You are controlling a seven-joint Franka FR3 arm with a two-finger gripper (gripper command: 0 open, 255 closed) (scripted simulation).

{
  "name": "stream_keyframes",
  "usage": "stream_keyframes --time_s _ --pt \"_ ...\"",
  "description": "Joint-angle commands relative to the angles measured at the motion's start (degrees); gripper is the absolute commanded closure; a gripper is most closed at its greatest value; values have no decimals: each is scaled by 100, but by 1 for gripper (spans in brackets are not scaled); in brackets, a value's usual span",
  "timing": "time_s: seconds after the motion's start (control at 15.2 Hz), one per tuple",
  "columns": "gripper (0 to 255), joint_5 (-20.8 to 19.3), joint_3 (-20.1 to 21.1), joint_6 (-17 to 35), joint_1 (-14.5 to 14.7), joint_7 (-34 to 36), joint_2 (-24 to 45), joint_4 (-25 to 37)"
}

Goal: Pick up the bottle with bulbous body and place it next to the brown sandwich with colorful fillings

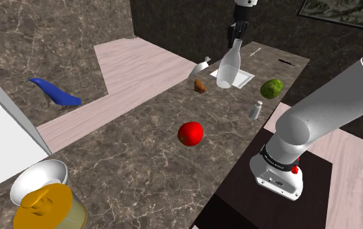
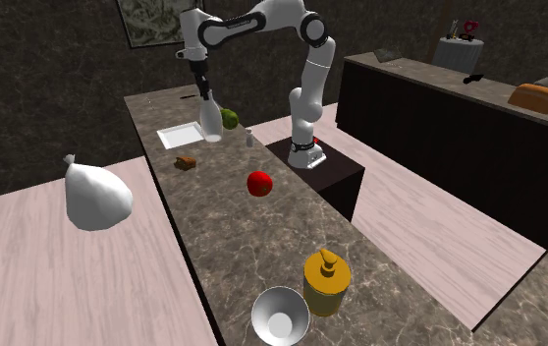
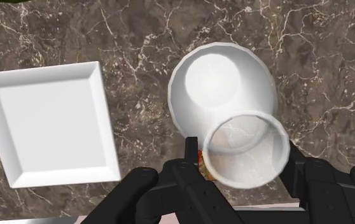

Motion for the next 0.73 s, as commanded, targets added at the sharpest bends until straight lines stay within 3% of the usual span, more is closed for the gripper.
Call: stream_keyframes --time_s 0.0,0.66 --pt "255 -3 -6 164 -4 -2 -3 -161" --pt "255 1 -38 941 -13 -20 106 -830"
